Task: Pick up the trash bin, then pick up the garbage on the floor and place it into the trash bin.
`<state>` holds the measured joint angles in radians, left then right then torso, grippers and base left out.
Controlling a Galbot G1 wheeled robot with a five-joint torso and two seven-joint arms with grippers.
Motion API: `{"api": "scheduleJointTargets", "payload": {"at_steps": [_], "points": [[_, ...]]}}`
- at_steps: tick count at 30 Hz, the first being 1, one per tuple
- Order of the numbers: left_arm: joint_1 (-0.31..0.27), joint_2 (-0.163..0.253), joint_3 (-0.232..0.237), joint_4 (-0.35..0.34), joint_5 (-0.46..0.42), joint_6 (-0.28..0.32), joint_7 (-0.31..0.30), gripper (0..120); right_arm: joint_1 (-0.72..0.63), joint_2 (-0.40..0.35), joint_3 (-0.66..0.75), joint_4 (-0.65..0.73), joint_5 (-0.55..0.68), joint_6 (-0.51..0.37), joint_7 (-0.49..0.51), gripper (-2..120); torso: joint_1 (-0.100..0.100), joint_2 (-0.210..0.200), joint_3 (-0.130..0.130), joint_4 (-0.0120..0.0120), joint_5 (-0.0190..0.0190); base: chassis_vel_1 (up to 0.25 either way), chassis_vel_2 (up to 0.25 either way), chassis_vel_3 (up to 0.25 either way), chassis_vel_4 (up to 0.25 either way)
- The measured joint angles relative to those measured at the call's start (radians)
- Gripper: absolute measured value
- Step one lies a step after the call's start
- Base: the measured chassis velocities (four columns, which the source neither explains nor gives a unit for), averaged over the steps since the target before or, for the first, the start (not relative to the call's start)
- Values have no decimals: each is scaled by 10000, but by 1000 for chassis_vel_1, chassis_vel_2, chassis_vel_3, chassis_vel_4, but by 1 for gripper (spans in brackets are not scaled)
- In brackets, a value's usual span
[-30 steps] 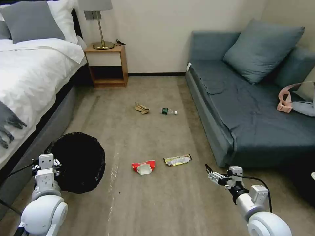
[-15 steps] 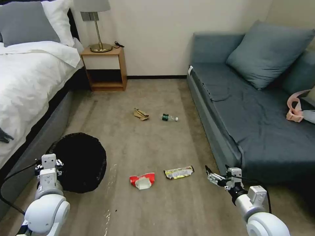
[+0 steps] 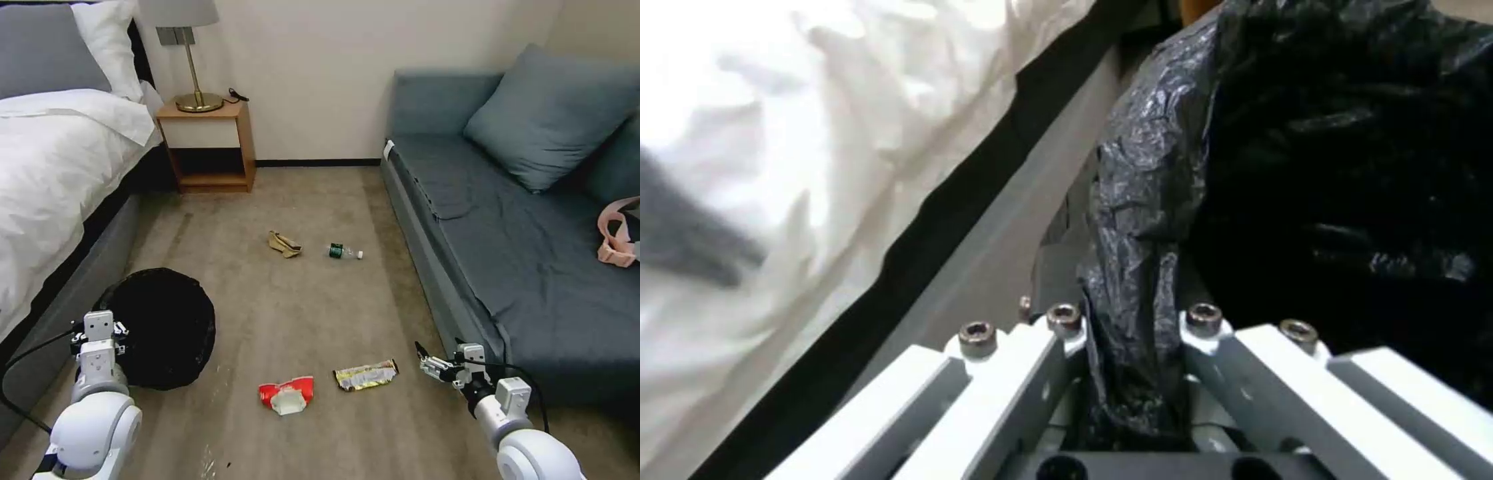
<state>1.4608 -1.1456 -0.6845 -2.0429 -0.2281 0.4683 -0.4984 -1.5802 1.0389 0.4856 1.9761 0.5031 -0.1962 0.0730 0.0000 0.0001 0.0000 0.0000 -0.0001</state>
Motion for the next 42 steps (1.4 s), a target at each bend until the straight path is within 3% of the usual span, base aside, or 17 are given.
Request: {"api": "scheduleJointTargets", "payload": {"at_steps": [5, 8, 10, 11, 14, 16, 17, 18, 20, 23, 27, 36, 42], "points": [[-133, 176, 122, 169, -9, -11, 79, 4, 477, -466, -398, -232, 30, -83, -106, 100, 0, 0, 0, -3, 0, -74, 60, 48, -84], [-148, 256, 98, 264, 40, -142, 205, 4, 1577, -1027, -1485, -747, 295, -227, -186, 100, 0, 0, 1, -2, 2, 0, 0, 0, 0], [-126, 212, 71, 255, 249, -185, 267, 4, 3140, -1532, -3059, -1330, 673, -363, -348, 100, 0, -1, 0, 0, 3, 0, 0, 0, 0], [-126, 212, 71, 255, 249, -185, 267, 4, 3140, -1532, -3059, -1330, 673, -363, -348, 100, 0, -1, 0, 0, 3, 0, 0, 0, 0], [47, -5, -6, 147, 692, 2, 307, 4, 5126, -1913, -4979, -1857, 1243, -728, -773, 100, 0, -1, 0, 3, 0, 0, 0, 0, 0], [90, -52, -24, 146, 786, 14, 327, 4, 5398, -1965, -5340, -1929, 1314, -799, -835, 100, 0, 0, 0, 3, -1, 0, 0, 0, 0], [240, -255, -67, 148, 1152, -45, 393, 4, 6167, -2085, -6453, -2135, 1454, -941, -1037, 100, 0, -1, 1, 3, 1, 0, 0, 0, 0], [240, -255, -67, 148, 1152, -45, 393, 4, 6167, -2085, -6453, -2135, 1454, -941, -1037, 100, 0, -1, 1, 3, 1, 0, 0, 0, 0], [459, -577, -54, 136, 1514, -180, 423, 4, 7120, -2080, -7877, -2478, 1481, -1024, -1319, 100, 0, 0, 0, 1, -1, 0, 0, 0, 0], [665, -745, 66, 9, 1768, -236, 424, 4, 7725, -1967, -9017, -2901, 1315, -1034, -1509, 100, 0, -1, 0, 3, -2, 0, 0, 0, 0], [752, -749, 57, -216, 1971, -257, 424, 4, 7981, -1843, -10417, -3400, 638, -917, -1743, 100, 0, -1, 0, -1, 3, 0, 0, 0, 0], [942, -814, 2, -549, 1982, -207, 427, 4, 8121, -1069, -11294, -4447, 181, -691, -1967, 100, 0, -1, 0, -2, 1, 0, 0, 0, 0], [849, -756, -106, -294, 1993, -612, 629, 4, 8970, -575, -11908, -4921, 249, -637, -1991, 100, 0, -1, 0, -1, -1, 0, 0, 0, 0]]}}
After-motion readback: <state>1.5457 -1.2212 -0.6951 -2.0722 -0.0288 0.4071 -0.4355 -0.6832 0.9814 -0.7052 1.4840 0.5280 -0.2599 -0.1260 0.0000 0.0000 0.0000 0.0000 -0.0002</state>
